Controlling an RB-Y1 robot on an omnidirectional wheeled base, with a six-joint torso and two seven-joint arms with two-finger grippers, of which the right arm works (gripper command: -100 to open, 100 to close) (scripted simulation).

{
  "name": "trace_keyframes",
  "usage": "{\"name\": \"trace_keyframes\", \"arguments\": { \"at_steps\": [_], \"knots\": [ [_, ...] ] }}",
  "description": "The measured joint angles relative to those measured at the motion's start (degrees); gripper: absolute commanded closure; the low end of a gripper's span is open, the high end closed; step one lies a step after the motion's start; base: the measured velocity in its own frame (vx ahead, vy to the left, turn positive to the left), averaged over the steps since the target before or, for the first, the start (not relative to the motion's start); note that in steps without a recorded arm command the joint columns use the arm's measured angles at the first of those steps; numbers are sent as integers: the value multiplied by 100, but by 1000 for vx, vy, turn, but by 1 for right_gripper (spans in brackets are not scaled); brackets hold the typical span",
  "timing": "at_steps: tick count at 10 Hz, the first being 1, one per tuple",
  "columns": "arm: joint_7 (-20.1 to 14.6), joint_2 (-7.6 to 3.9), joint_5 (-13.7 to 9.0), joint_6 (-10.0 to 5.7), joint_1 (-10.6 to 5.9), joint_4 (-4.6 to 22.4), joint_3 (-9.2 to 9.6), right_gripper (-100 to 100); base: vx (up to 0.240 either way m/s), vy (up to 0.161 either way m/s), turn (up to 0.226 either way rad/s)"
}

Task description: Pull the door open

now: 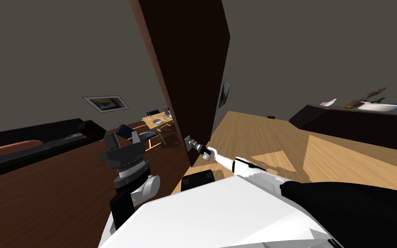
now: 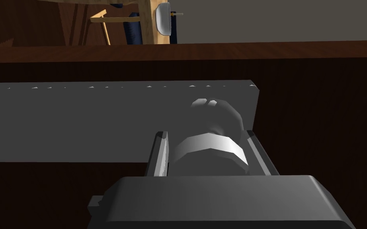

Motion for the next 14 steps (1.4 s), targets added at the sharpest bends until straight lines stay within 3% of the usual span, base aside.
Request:
{"name": "trace_keyframes", "arguments": {
  "at_steps": [4,7,11,14],
  "knots": [
    [-356,-376,-103,-372,-192,69,367,100,-34,-33,50],
    [-616,-672,-184,-659,-328,93,635,100,-91,-123,70],
    [-893,-989,-251,-942,-448,136,927,100,-113,-154,58],
    [-985,-1121,-274,-1047,-473,168,1031,100,-69,-110,-1]
  ]
}}
